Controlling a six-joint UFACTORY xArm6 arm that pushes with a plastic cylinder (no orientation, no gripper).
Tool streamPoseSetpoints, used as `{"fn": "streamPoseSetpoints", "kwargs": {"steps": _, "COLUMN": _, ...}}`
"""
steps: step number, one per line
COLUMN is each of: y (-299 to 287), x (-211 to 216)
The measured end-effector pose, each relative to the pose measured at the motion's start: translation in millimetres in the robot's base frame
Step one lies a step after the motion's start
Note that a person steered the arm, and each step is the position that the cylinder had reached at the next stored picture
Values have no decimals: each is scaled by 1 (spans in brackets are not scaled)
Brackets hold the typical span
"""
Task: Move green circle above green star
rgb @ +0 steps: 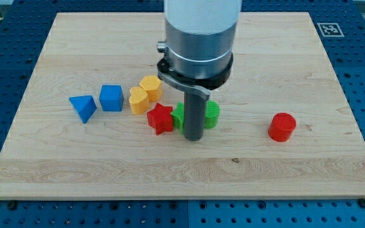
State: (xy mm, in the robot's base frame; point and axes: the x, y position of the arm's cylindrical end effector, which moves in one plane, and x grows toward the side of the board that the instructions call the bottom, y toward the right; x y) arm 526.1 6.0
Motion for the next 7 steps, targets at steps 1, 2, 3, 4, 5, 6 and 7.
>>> {"fn": "streamPoseSetpoints", "kwargs": {"steps": 1, "y": -16, "x": 0}}
{"fn": "streamPoseSetpoints", "kwargs": {"steps": 2, "y": -23, "x": 1}}
{"fn": "streamPoseSetpoints", "kwargs": {"steps": 3, "y": -24, "x": 16}}
{"fn": "streamPoseSetpoints", "kwargs": {"steps": 4, "y": -24, "x": 46}}
{"fn": "streamPoseSetpoints", "kwargs": {"steps": 5, "y": -16, "x": 75}}
{"fn": "streamPoseSetpoints", "kwargs": {"steps": 6, "y": 16, "x": 62}}
{"fn": "streamPoseSetpoints", "kwargs": {"steps": 7, "y": 44, "x": 29}}
